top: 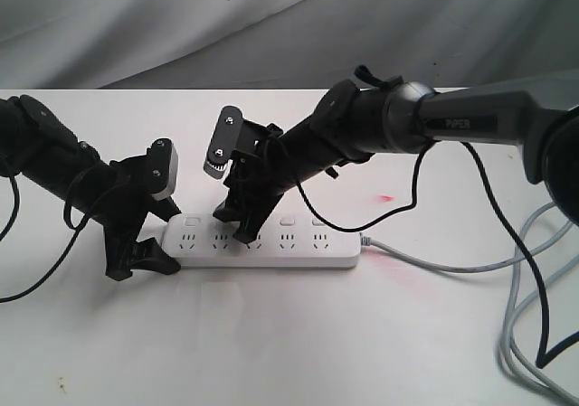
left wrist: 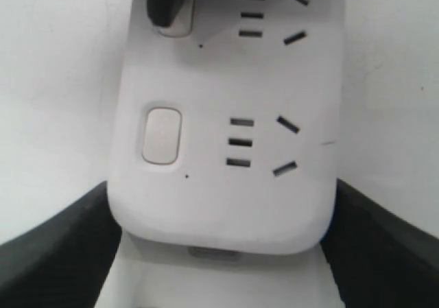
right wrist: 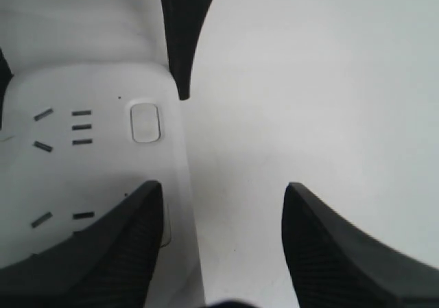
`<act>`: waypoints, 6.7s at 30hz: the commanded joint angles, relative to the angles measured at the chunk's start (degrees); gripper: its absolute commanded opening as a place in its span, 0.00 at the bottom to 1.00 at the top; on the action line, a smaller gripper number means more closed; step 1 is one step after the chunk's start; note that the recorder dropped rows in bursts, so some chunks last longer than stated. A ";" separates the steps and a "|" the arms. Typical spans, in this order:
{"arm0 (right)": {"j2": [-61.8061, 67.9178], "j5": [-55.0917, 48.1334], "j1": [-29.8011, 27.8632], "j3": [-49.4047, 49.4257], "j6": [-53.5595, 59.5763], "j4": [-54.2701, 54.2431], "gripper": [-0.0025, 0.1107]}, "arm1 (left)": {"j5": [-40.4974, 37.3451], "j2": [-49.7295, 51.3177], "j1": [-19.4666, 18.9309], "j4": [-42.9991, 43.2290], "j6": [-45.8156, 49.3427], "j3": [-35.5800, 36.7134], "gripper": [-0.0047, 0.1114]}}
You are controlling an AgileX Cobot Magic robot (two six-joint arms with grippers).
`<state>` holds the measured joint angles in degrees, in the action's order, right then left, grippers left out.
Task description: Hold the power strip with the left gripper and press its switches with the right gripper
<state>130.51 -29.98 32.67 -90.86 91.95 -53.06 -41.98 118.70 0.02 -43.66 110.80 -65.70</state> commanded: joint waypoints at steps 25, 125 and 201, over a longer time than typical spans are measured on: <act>3.55 -0.01 0.80 1.80 1.44 -0.83 0.46 | 2.99 0.50 0.24 0.95 0.65 0.07 0.58; -5.65 1.29 -3.50 6.46 0.90 -1.03 0.46 | 2.99 0.50 0.24 0.95 0.65 0.07 0.58; -12.82 -0.25 -5.83 10.15 4.00 -3.78 0.46 | 2.99 0.50 0.24 0.95 0.65 0.07 0.58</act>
<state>119.52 -28.79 28.35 -81.06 95.54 -56.40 -41.24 118.70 0.02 -44.21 110.60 -65.70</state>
